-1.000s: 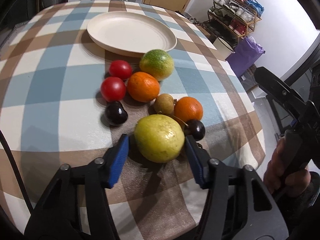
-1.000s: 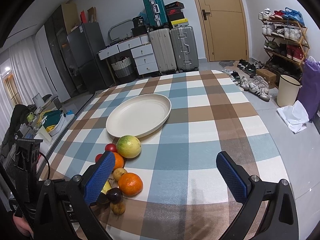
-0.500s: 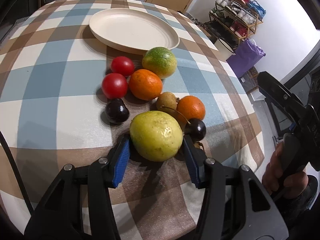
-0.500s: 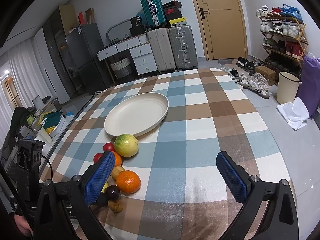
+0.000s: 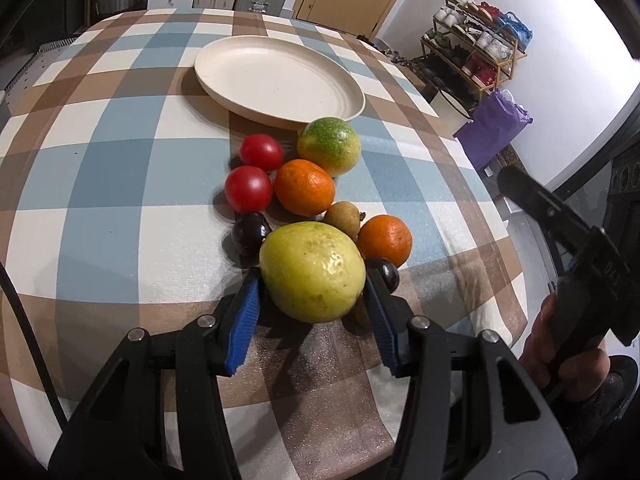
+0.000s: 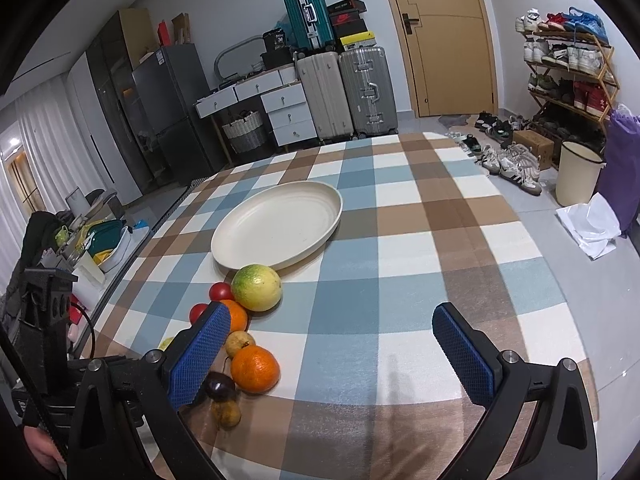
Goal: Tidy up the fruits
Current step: 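Lift the yellow pear with the left tool while the right tool grasps the green-yellow citrus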
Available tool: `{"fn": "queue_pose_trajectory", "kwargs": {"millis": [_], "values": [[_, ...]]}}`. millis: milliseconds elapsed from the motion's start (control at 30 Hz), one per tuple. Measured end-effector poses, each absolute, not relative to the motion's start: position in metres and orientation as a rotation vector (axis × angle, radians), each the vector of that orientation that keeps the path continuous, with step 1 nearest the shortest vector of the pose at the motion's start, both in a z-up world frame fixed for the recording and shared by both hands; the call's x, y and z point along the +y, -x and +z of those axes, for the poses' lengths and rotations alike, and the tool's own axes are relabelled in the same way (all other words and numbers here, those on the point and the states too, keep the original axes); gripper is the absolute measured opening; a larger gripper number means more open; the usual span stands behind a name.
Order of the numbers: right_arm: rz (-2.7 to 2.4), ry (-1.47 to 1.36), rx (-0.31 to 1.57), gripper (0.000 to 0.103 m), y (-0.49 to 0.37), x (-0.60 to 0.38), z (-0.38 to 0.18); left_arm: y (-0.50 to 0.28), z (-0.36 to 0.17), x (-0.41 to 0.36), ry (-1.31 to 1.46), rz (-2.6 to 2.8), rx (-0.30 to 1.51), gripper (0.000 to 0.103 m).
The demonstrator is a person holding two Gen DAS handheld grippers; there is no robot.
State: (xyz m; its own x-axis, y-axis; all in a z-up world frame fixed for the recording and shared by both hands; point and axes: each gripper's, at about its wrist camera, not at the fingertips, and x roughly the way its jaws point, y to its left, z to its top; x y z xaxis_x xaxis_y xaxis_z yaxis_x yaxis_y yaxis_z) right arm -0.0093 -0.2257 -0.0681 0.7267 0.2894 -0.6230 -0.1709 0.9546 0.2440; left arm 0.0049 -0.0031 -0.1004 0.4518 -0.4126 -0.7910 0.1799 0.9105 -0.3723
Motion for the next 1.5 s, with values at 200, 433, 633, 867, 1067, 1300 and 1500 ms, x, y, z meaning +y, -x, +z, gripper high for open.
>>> {"fn": "queue_pose_trajectory", "kwargs": {"millis": [200, 433, 633, 867, 1067, 1300, 1500], "values": [[0.258, -0.166, 0.72, 0.103, 0.009, -0.221, -0.071, -0.005, -0.099, 0.007, 0.267, -0.361, 1.038, 0.048], [0.259, -0.165, 0.718, 0.103, 0.005, -0.218, -0.07, -0.003, -0.093, 0.018, 0.286, -0.343, 1.016, 0.048], [0.29, -0.156, 0.718, 0.103, -0.003, -0.213, -0.068, -0.007, -0.085, 0.034, 0.306, -0.321, 0.99, 0.048], [0.368, -0.192, 0.78, 0.103, -0.025, -0.199, -0.078, -0.01, -0.085, 0.055, 0.339, -0.28, 0.973, 0.048], [0.397, -0.236, 0.844, 0.103, -0.049, -0.19, -0.091, -0.013, -0.086, 0.07, 0.353, -0.251, 0.97, 0.048], [0.42, -0.225, 0.914, 0.096, -0.077, -0.17, -0.103, -0.018, -0.085, 0.08, 0.355, -0.234, 0.96, 0.048], [0.434, -0.238, 0.967, 0.096, -0.093, -0.155, -0.114, -0.023, -0.087, 0.084, 0.357, -0.232, 0.961, 0.048]]}}
